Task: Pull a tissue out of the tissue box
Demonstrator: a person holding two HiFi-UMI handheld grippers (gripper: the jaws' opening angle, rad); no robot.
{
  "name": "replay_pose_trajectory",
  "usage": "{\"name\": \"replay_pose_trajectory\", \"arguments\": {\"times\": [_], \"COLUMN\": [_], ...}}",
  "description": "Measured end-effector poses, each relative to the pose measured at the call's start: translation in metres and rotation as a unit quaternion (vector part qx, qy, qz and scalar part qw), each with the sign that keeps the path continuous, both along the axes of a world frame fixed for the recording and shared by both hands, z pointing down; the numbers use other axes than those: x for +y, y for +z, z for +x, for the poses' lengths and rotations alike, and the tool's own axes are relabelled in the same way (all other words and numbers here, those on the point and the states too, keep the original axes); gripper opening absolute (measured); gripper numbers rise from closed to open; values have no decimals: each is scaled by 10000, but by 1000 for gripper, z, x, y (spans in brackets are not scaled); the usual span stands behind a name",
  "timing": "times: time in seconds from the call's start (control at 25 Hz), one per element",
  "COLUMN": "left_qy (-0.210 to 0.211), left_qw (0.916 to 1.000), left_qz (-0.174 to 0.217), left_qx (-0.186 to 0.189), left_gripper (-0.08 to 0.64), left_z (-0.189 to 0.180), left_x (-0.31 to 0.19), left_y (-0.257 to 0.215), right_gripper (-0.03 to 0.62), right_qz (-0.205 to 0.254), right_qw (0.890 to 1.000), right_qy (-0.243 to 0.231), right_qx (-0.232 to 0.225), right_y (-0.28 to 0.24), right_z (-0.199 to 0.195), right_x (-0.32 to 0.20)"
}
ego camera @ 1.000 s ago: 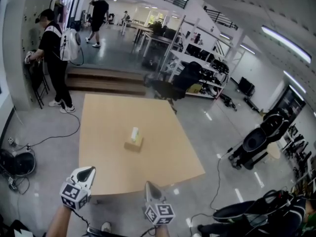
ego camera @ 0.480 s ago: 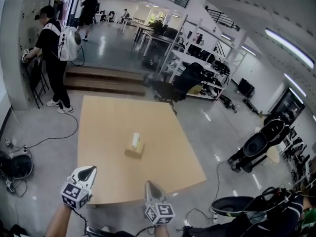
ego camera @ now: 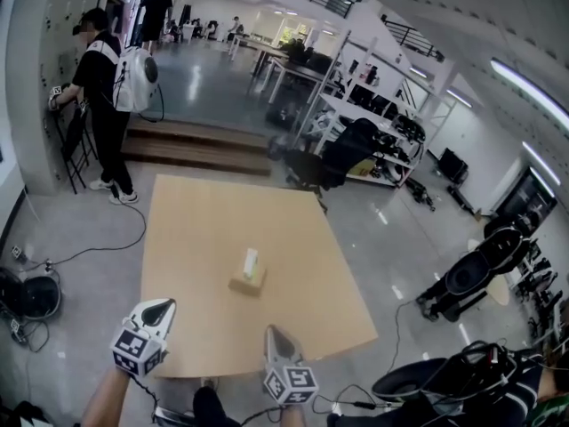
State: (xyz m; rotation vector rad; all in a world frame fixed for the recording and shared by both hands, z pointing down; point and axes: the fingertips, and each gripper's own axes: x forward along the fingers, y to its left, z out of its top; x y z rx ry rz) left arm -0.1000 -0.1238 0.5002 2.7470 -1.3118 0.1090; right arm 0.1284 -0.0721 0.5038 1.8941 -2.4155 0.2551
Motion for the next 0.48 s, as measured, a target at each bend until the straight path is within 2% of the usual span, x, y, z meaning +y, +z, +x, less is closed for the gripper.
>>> {"name": "replay_pose_trajectory", "arguments": {"times": [0.48], "left_qy": [-108], "left_qw": [9999], "left_qz": [-72], "left_qx": [-19], "left_gripper": [8], "left_z": [18], "left_x": [-57], "left_y": [7], "right_gripper": [11], "right_qz": [-127], "right_qw": [9998], "right_qy": [-143], "right_qx": [-34], "right_y": [11], "right_z": [15], "right_x": [-60]}}
